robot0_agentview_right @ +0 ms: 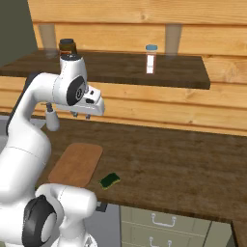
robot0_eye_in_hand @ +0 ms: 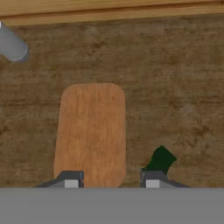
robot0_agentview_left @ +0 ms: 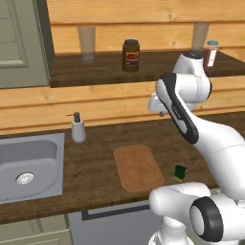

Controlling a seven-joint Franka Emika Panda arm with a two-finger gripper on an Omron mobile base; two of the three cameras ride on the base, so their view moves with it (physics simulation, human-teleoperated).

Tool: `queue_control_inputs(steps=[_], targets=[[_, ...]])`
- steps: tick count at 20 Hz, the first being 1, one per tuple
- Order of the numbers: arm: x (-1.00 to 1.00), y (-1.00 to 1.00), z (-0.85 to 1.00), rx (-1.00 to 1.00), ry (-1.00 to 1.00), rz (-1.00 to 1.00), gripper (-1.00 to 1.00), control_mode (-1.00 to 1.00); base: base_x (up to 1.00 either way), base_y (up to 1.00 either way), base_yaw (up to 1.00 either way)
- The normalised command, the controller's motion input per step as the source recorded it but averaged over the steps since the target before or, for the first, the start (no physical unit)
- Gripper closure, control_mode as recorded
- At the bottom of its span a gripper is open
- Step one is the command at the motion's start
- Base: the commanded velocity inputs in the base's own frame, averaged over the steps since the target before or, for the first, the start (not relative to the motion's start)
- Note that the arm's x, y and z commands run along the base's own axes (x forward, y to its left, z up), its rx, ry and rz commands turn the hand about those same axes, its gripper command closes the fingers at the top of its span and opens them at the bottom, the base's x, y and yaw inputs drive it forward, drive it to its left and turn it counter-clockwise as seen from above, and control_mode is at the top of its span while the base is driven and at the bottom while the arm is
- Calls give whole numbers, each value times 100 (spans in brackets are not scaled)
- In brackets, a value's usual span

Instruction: Pick up the sponge from the counter and clean the cutting board by briefly scrubbing or pressing down on the cutting board. Once finished, release the sponge.

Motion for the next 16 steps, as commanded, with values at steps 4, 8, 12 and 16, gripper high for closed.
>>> queue_control_inputs(steps=[4, 8, 12, 16], targets=[[-1, -14, -13, 1, 0, -7, -100, -100, 0, 0, 0], [-11, -32, -37, 7, 0, -32, -100, -100, 0, 0, 0], [-5, -31, -54, 1, 10, -37, -100, -100, 0, 0, 0], [-9, -13, -74, 0, 23, -33, -100, -100, 0, 0, 0]])
